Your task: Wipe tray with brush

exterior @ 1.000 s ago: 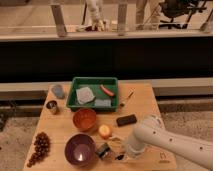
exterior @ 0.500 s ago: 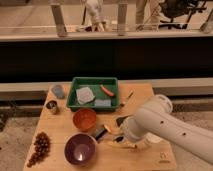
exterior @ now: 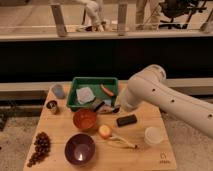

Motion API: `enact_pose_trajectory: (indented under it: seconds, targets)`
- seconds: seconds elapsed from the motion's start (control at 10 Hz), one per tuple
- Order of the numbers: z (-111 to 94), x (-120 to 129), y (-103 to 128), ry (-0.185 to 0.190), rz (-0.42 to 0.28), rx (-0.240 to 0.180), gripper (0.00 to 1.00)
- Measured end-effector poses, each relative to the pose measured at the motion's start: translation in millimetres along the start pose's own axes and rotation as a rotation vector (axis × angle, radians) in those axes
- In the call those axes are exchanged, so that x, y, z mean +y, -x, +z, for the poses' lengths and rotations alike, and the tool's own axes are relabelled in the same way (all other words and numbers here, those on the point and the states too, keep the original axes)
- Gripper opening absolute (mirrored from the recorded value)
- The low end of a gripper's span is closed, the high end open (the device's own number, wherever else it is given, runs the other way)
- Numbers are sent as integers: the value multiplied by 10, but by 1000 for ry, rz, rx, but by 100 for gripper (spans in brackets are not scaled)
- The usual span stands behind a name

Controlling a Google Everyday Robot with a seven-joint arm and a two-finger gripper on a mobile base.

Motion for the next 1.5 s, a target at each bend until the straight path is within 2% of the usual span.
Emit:
enact_pose_trajectory:
  seconds: [0.3, 0.5, 0.6, 0.9, 1.1, 1.3, 1.5]
  targets:
    - [389, -519, -200, -19, -22, -32, 0]
    - [808, -907, -269, -21, -39, -53, 0]
    - [1012, -991, -254, -17, -47, -54, 0]
    - [1787, -1215, -56, 24, -90, -46, 0]
    - [2199, -1361, 249, 74, -136, -25, 0]
    - [2343, -1448, 423, 107, -164, -10, 0]
    - [2415, -1464, 453, 144, -167, 4, 0]
